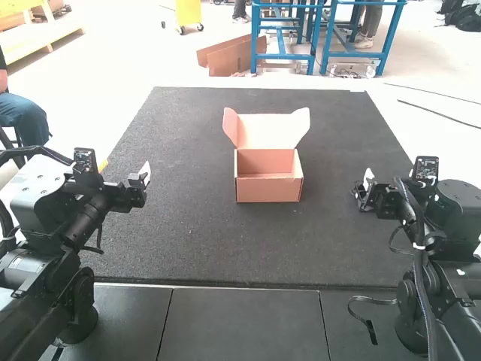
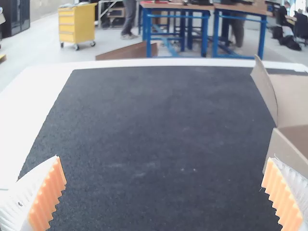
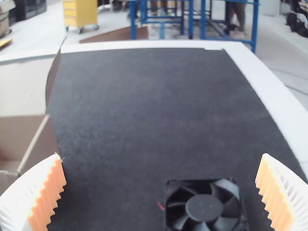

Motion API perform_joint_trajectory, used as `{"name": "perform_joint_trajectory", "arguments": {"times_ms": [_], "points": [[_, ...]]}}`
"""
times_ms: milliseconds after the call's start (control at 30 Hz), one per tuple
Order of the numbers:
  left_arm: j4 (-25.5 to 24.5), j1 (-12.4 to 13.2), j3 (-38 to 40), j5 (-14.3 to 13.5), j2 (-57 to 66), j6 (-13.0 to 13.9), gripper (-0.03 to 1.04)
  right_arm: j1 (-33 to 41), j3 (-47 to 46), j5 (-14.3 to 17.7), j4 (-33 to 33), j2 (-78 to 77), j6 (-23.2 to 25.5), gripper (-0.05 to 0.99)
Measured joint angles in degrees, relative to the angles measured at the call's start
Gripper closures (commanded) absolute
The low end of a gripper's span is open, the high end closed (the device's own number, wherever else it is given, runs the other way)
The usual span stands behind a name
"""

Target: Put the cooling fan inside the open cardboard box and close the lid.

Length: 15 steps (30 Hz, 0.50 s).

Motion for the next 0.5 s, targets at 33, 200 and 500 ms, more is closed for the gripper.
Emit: {"name": "perform_joint_trajectory", "arguments": {"times_ms": [33,200,500], "points": [[0.0,0.0,0.0,0.0,0.0,0.0,0.04,0.0,0.0,0.0,0.0,0.0,0.0,0.02],[0.0,0.0,0.0,0.0,0.0,0.2,0.04,0.0,0.0,0.0,0.0,0.0,0.0,0.02],[0.1,0.0,0.0,0.0,0.0,0.4,0.04,0.0,0.0,0.0,0.0,0.0,0.0,0.02]]}}
